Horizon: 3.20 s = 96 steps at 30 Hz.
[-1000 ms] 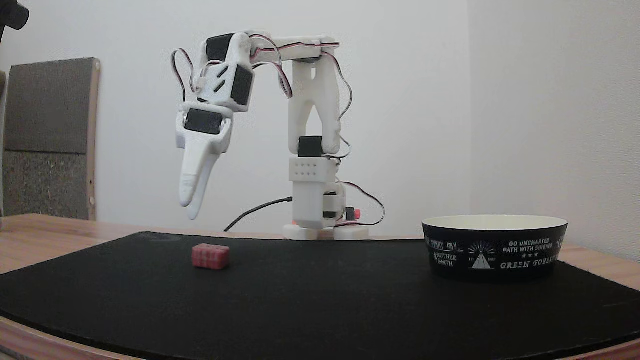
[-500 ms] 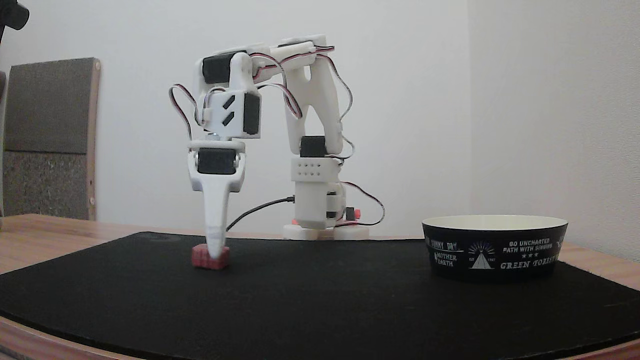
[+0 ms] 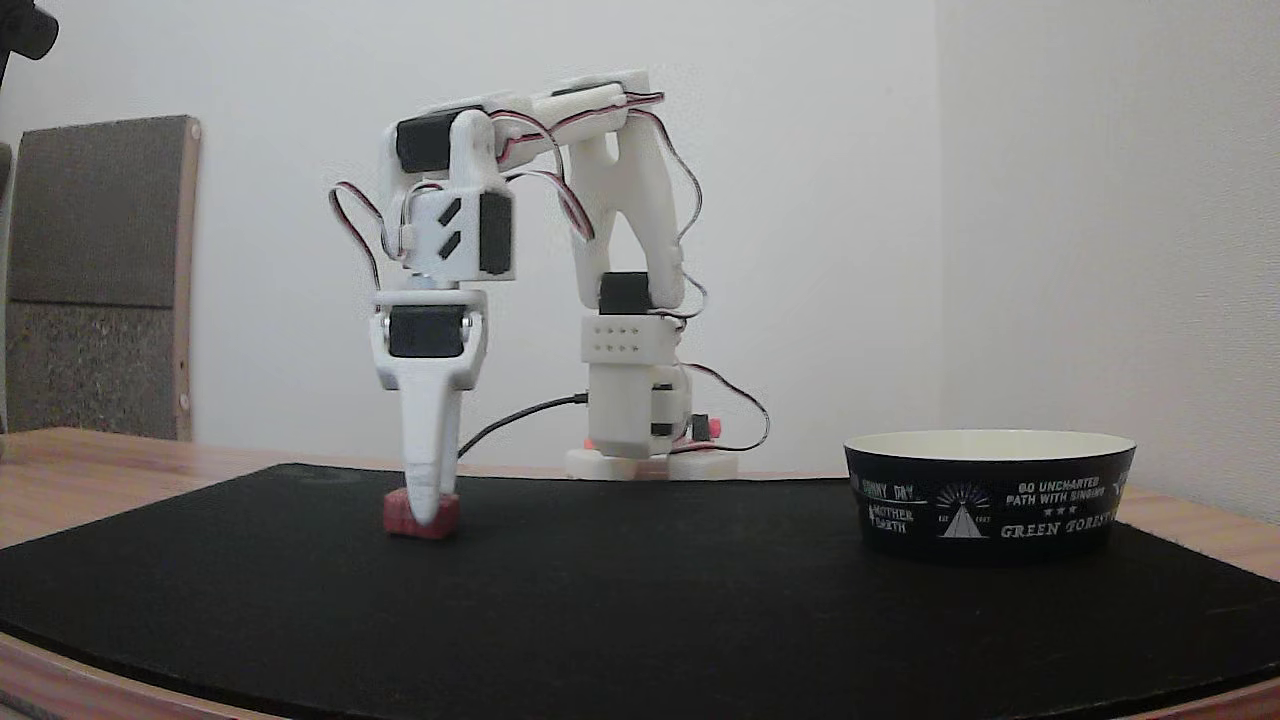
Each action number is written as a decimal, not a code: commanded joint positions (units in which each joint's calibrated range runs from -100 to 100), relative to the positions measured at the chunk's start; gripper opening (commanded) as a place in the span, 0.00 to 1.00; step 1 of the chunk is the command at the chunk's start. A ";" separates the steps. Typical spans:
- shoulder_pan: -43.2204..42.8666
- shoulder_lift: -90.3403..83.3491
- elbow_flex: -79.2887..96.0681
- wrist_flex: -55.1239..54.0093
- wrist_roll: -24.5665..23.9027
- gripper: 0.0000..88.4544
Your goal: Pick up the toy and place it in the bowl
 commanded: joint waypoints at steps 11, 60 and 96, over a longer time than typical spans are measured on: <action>0.29 -0.19 -1.37 -3.64 -0.04 0.13; -47.30 -41.29 43.34 -45.55 -20.71 0.32; -36.01 -117.82 97.23 -18.96 -20.66 0.03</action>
